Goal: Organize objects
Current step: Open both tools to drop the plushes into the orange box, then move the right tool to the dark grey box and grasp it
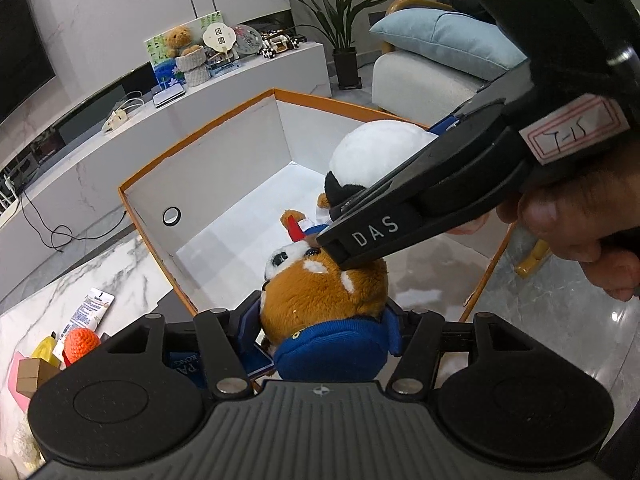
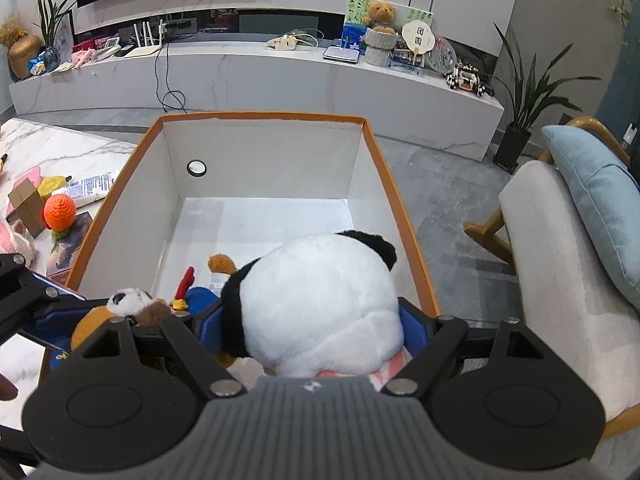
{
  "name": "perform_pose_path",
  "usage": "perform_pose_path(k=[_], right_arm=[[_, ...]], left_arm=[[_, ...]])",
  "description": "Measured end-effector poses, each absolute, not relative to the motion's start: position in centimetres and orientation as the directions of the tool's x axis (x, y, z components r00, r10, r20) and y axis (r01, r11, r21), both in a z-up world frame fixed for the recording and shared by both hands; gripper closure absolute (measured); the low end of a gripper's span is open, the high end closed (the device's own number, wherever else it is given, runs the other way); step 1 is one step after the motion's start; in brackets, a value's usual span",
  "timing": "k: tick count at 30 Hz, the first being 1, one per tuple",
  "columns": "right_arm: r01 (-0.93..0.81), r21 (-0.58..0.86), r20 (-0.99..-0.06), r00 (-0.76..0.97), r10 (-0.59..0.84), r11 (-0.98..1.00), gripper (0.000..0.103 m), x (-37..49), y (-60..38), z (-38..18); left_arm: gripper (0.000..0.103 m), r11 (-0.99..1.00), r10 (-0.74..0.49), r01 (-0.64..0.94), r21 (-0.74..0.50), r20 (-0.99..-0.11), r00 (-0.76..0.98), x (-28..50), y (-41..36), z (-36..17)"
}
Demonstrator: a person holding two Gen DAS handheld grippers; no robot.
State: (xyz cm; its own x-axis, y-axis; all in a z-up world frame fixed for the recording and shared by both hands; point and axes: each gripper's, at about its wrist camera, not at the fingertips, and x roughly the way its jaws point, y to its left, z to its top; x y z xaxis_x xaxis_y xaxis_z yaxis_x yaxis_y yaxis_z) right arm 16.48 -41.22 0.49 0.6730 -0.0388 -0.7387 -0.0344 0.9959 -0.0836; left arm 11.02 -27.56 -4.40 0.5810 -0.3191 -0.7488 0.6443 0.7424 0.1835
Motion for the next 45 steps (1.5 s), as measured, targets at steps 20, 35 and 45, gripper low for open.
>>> perform_pose_path(k=[20, 35, 45], right_arm=[[0.030, -0.022, -0.667, 0.744, -0.037, 0.999, 0.015, 15.4, -42.4, 2.5], [0.004, -0.022, -0.622, 0.783, -0.016, 1.000, 0.015, 14.0, -41.1, 3.7], [-0.058, -0.021, -0.539, 0.842, 0.037, 0.998, 0.015, 13.0, -38.4, 4.8]], left_arm=[[0.000, 0.845, -0.408, 0.533, 0.045, -0.591, 0.696, 10.0, -21.7, -0.3], [0.000, 0.901, -0.359, 0.433, -0.037, -0.625, 0.693, 8.3, -15.5, -1.0], [0.000, 0.920, -0.329, 0.392, -0.026, -0.595, 0.733, 6.7, -11.2, 0.2]])
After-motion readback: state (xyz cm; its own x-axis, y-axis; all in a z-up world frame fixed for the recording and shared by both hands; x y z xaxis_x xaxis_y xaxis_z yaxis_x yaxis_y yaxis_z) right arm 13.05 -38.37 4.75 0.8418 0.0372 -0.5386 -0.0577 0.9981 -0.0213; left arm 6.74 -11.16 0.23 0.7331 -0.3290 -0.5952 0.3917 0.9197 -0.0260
